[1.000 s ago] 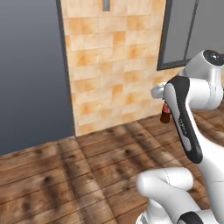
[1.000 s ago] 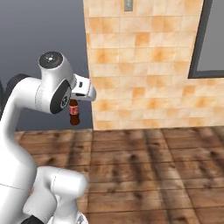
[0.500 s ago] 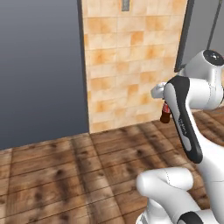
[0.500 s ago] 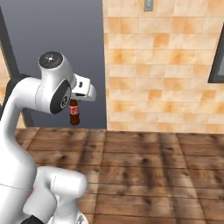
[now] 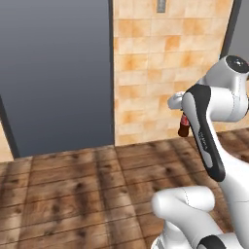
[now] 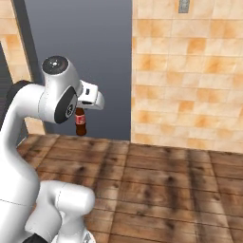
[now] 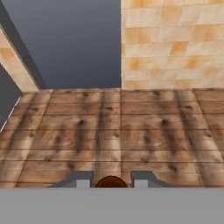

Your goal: Place the large bottle from the dining counter next to the other large bottle outside the sink, and place the small bottle from the dining counter next to the other small bottle inside the sink.

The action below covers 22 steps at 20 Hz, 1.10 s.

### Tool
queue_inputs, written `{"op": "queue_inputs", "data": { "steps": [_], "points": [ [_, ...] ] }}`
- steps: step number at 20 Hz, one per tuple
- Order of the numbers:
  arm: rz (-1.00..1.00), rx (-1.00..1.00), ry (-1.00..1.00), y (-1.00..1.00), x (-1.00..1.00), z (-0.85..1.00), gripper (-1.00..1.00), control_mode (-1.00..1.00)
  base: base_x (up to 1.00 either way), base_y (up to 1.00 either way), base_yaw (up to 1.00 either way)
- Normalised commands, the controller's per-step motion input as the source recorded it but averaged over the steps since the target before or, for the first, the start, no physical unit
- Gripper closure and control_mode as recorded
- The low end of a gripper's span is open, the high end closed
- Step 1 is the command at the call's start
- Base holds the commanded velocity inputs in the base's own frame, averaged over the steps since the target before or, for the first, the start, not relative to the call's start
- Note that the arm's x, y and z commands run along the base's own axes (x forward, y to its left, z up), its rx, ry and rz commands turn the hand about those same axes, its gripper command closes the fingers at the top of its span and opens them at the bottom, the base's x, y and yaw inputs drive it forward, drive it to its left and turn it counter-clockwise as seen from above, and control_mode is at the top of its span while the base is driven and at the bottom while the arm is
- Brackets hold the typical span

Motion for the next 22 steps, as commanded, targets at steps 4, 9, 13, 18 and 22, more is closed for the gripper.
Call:
{"op": "queue_inputs", "data": {
  "steps": [4, 9, 13, 18, 22],
  "points": [
    [0.0, 0.0, 0.0, 0.0, 0.0, 0.0, 1.0, 1.0, 0.0, 0.0, 0.25],
    [0.0, 0.0, 0.0, 0.0, 0.0, 0.0, 1.0, 1.0, 0.0, 0.0, 0.25],
    [0.0, 0.0, 0.0, 0.0, 0.0, 0.0, 1.0, 1.0, 0.0, 0.0, 0.25],
    [0.0, 0.0, 0.0, 0.0, 0.0, 0.0, 1.0, 1.0, 0.0, 0.0, 0.25],
    [0.0, 0.0, 0.0, 0.0, 0.0, 0.0, 1.0, 1.0, 0.0, 0.0, 0.25]
  ]
}}
